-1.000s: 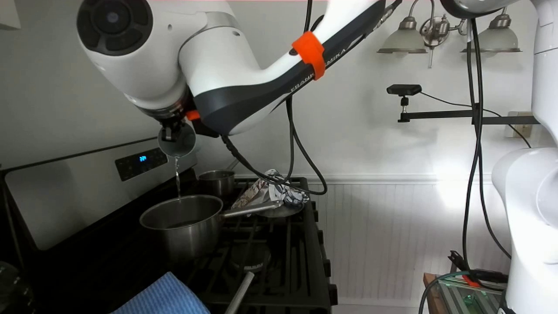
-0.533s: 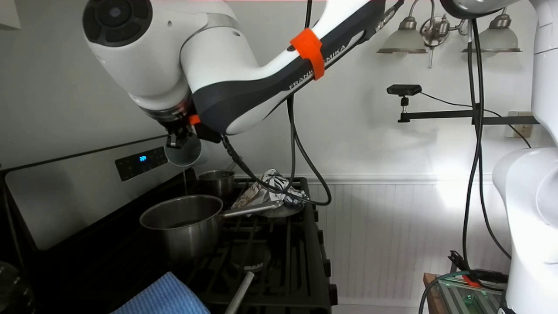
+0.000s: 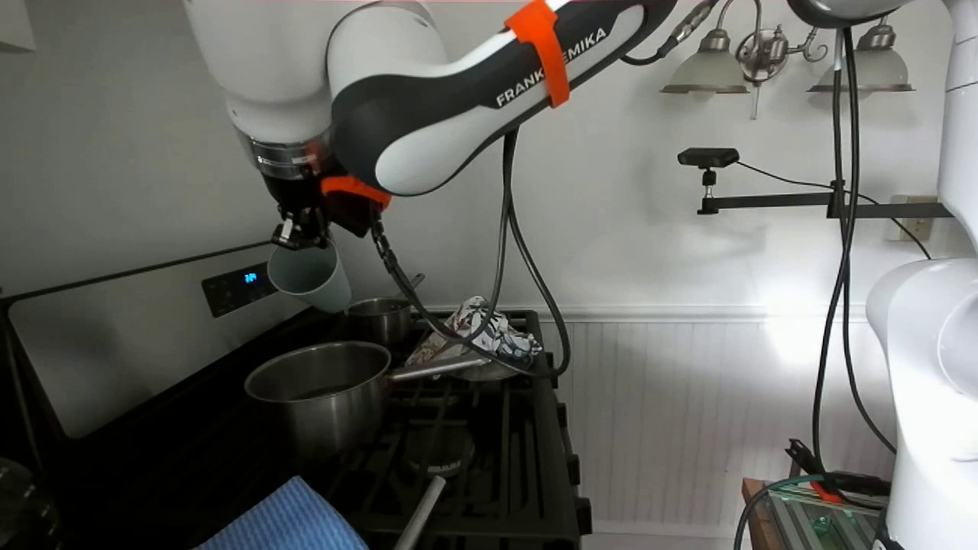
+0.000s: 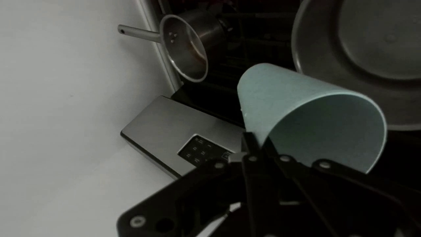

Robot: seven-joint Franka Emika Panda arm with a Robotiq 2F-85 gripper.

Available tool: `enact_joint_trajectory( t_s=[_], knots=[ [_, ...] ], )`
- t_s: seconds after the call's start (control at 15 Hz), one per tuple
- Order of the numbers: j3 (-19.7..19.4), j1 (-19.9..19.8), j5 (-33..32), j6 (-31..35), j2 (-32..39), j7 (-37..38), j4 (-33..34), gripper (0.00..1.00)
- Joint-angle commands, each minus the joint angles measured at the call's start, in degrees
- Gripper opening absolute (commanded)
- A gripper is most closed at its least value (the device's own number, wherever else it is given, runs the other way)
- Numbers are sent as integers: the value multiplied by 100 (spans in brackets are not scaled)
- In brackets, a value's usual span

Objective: Pour the water out of the blue cup into the larger pot then whisk it

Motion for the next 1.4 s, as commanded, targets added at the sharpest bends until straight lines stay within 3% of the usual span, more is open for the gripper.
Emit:
enact_joint_trajectory(
  t_s=[0.0,0.33,0.8,1.07,1.13,1.2,1.33],
  knots=[
    [-18,-65,1218,508,-342,-366,-59,1],
    [14,-28,3364,758,-672,-1329,-104,1],
    [183,169,6027,-204,-511,-2275,123,1],
    [367,335,6201,-725,-346,-2423,122,1],
    [381,346,6283,-651,-313,-2782,60,1],
    [355,326,6033,-567,-412,-2341,0,4],
    [391,368,6077,-571,-319,-2533,-6,4]
  ],
)
